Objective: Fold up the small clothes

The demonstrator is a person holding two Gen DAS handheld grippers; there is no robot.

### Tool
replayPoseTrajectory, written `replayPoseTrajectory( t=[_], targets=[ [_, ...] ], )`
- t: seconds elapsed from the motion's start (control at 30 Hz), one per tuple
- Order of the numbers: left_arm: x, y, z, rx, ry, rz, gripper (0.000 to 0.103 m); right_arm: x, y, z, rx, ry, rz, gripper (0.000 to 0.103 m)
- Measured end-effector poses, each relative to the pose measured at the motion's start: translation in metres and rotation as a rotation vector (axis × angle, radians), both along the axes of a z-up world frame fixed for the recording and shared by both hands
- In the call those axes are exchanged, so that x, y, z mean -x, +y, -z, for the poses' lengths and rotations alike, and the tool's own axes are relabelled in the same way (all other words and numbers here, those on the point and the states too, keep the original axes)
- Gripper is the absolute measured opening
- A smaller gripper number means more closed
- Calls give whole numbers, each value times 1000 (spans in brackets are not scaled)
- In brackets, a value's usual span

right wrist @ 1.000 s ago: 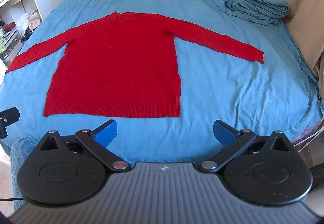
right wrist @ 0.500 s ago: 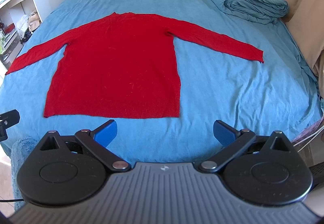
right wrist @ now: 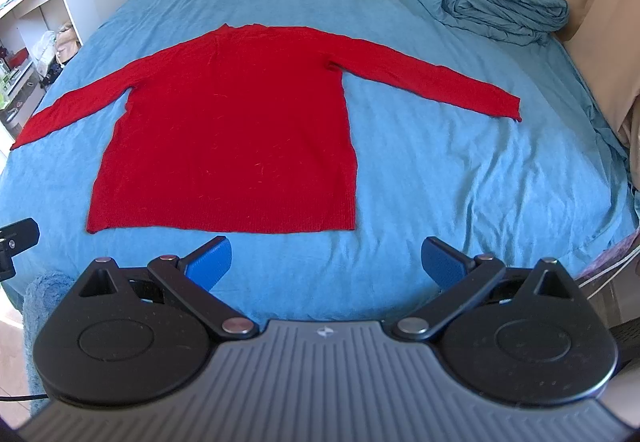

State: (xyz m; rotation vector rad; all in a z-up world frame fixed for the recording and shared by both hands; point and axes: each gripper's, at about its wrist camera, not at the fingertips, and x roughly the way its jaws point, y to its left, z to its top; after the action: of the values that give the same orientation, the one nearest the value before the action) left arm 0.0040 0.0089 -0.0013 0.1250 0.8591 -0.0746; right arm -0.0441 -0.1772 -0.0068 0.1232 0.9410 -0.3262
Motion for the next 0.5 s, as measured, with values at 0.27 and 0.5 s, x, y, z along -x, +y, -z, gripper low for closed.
replayPoseTrajectory(
  t=[0.27, 0.5],
  targets=[
    [0, 3, 1, 8, 1, -7, 103, 0, 0, 0, -5, -2, 2, 103],
    [1, 4, 1, 11, 2, -5, 103, 0, -2, 0, -12, -1, -1, 103]
  ],
)
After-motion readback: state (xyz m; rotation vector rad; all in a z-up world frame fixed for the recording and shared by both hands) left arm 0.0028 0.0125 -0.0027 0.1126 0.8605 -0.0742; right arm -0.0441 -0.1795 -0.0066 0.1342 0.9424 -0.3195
